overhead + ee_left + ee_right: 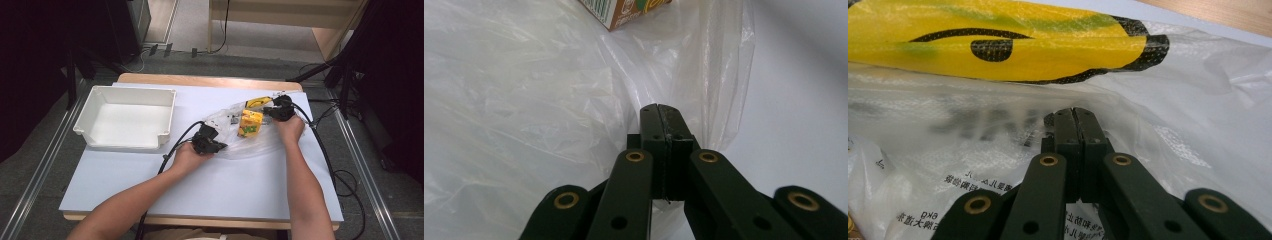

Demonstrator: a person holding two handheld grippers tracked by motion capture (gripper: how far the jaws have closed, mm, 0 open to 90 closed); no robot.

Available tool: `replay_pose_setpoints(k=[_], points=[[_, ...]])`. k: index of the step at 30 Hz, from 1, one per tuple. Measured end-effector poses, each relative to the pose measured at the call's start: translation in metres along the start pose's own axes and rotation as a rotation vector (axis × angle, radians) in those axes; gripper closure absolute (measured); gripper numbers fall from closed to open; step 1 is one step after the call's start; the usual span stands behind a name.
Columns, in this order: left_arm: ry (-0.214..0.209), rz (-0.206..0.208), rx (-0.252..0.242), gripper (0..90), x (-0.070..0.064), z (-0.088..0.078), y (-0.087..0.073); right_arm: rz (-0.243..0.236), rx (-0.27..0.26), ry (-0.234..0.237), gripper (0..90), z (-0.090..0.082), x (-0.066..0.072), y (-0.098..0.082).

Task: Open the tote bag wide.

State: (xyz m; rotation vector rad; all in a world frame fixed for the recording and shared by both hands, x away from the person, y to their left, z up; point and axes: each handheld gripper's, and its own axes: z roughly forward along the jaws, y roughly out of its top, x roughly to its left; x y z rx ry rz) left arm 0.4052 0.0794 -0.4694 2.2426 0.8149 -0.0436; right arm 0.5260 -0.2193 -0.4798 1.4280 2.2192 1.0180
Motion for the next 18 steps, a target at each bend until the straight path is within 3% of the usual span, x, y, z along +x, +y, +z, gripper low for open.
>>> replay_pose_setpoints(k=[5,10,18], points=[[-0.012,0.001,-0.038,90.0,-0.003,-0.008,0.011,0.057,0.009,0.040,90.0,-0.005,0.003,0.001],[-0.017,0.008,-0.088,90.0,-0.005,-0.025,0.030,-0.020,-0.015,0.072,90.0,-0.021,0.014,0.002],[0.013,0.013,-0.121,90.0,0.000,-0.038,0.055,-0.047,-0.051,0.124,90.0,-0.046,0.023,-0.002]])
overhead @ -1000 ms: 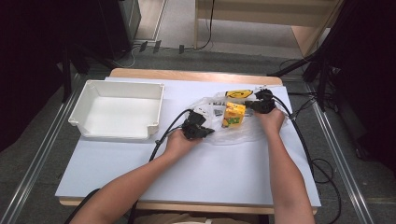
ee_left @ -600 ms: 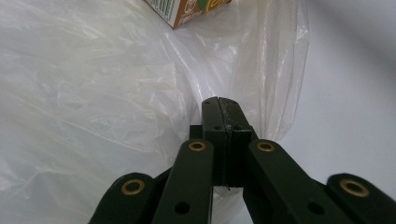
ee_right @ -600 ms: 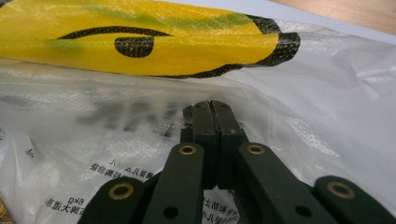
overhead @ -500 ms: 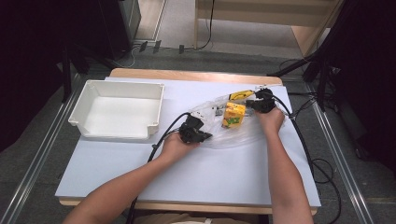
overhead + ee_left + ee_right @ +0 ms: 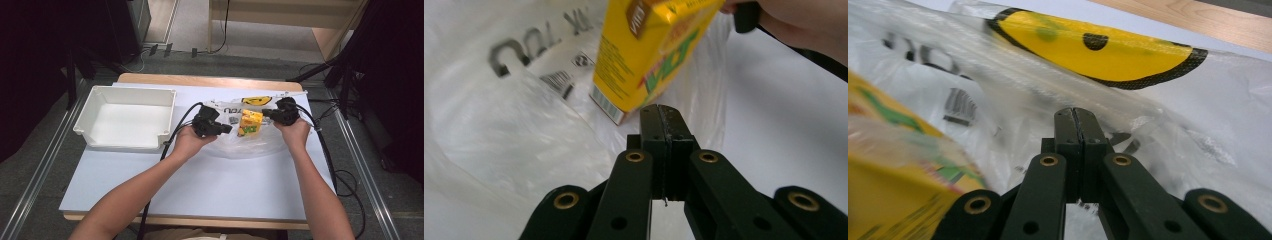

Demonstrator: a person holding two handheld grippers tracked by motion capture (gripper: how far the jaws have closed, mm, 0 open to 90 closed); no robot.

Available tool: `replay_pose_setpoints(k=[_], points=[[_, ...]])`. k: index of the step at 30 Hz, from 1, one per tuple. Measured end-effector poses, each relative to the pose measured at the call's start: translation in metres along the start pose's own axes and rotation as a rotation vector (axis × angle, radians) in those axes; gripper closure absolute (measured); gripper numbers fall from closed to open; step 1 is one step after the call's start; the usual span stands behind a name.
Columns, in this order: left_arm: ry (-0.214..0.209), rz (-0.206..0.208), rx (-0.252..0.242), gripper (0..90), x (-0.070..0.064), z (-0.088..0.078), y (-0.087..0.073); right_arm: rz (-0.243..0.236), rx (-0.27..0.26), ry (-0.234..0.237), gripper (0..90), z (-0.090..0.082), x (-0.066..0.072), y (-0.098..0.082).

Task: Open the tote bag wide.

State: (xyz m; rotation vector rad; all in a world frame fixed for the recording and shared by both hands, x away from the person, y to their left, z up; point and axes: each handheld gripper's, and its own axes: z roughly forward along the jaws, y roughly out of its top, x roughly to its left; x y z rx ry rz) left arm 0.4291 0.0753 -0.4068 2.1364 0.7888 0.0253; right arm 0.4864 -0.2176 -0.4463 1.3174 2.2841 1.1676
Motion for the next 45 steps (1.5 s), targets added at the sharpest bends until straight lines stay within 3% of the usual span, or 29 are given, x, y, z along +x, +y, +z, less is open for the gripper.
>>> replay_pose_setpoints(k=[8,14,19,22,30,35,41,45], points=[[0.051,0.002,-0.025,90.0,0.009,0.006,0.031,-0.006,0.002,0.028,90.0,-0.014,0.007,-0.008],[0.059,-0.026,-0.009,90.0,0.025,0.024,0.046,-0.016,0.024,0.046,90.0,-0.016,0.013,-0.015],[0.085,-0.021,0.007,90.0,0.037,0.043,0.054,-0.023,0.021,0.059,90.0,-0.016,0.017,-0.022],[0.101,-0.022,0.012,90.0,0.045,0.057,0.053,-0.037,0.031,0.055,90.0,-0.014,0.018,-0.026],[0.121,-0.050,0.043,90.0,0.060,0.082,0.041,-0.020,0.041,0.065,90.0,-0.010,0.013,-0.040],[0.142,-0.058,0.042,90.0,0.067,0.089,0.037,-0.015,0.058,0.068,90.0,-0.005,0.012,-0.046],[0.160,-0.071,0.077,90.0,0.075,0.098,0.030,-0.026,0.080,0.072,90.0,-0.005,0.013,-0.054],[0.164,-0.090,0.066,90.0,0.079,0.098,0.029,-0.022,0.066,0.084,90.0,-0.009,0.013,-0.060]])
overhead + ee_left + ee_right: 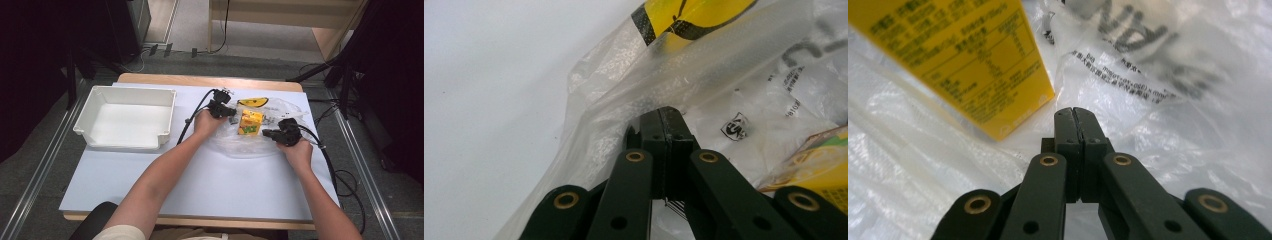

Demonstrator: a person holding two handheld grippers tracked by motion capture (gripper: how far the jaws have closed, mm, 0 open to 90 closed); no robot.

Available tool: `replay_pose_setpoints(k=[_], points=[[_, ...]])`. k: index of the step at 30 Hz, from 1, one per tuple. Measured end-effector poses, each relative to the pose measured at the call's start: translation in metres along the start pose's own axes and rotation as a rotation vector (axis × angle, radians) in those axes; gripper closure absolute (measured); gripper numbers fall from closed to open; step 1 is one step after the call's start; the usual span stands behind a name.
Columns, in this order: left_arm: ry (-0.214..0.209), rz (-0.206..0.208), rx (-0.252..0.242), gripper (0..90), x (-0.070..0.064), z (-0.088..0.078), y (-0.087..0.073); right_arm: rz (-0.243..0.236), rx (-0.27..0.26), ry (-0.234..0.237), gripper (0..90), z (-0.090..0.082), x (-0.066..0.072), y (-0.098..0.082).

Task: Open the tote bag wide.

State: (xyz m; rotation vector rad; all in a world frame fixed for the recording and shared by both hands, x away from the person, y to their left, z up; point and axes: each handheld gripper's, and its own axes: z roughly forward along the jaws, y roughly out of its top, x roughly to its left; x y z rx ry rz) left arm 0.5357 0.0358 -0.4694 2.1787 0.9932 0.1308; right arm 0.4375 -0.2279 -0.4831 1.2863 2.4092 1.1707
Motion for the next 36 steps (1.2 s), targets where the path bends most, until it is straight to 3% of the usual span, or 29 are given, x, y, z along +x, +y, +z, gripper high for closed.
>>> replay_pose_setpoints(k=[6,25,36], points=[[0.002,0.001,0.003,90.0,0.001,0.000,0.000,-0.007,-0.014,0.005,90.0,-0.010,0.005,-0.013],[0.025,0.010,0.025,90.0,0.002,0.000,0.005,-0.069,0.012,0.021,90.0,-0.041,0.030,-0.048],[0.010,-0.002,0.026,90.0,0.005,-0.001,0.004,-0.111,0.034,0.053,90.0,-0.053,0.048,-0.064]])
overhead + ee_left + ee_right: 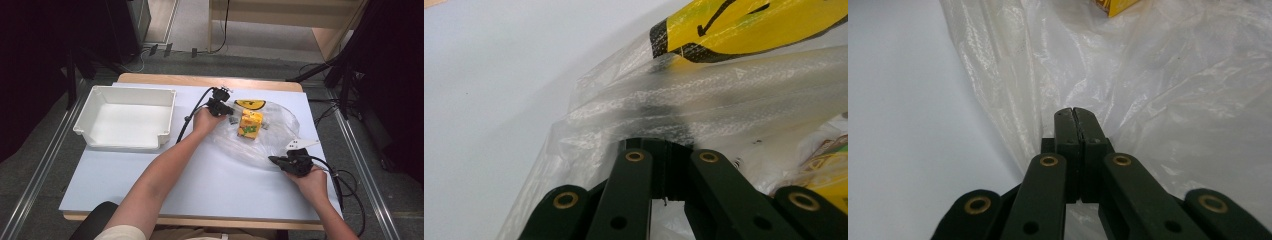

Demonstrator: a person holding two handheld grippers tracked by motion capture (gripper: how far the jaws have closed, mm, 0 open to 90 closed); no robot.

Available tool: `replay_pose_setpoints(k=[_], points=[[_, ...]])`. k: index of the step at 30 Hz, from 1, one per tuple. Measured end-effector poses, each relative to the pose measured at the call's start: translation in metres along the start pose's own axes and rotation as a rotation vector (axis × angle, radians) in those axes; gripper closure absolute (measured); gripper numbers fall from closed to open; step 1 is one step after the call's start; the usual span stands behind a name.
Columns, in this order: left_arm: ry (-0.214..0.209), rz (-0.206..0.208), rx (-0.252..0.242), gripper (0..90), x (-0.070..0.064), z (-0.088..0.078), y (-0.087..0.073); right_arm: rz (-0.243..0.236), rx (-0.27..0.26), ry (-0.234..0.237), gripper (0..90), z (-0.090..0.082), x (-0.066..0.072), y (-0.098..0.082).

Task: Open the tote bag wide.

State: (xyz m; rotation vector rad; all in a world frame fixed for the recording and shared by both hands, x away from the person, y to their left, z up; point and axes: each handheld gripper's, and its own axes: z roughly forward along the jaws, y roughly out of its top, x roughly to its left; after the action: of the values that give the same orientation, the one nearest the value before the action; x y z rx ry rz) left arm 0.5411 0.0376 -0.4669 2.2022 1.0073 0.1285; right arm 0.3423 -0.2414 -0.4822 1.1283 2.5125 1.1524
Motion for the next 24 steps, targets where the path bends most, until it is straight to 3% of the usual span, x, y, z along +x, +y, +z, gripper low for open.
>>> replay_pose_setpoints(k=[4,10,13,20,24], points=[[-0.030,-0.010,0.007,90.0,-0.002,0.000,0.000,0.025,0.002,0.007,90.0,0.000,-0.002,0.002],[-0.069,-0.012,-0.014,90.0,-0.005,-0.012,0.004,0.069,-0.067,-0.026,90.0,-0.011,-0.007,0.012],[-0.094,-0.006,-0.015,88.9,-0.009,-0.020,0.007,0.057,-0.092,-0.036,90.0,-0.014,-0.006,0.018],[-0.119,0.036,-0.033,86.2,-0.017,-0.041,0.008,0.123,-0.136,-0.039,86.9,-0.021,-0.006,0.027],[-0.144,0.068,-0.038,84.1,-0.020,-0.050,0.005,0.115,-0.135,-0.061,83.6,-0.024,-0.005,0.029]])
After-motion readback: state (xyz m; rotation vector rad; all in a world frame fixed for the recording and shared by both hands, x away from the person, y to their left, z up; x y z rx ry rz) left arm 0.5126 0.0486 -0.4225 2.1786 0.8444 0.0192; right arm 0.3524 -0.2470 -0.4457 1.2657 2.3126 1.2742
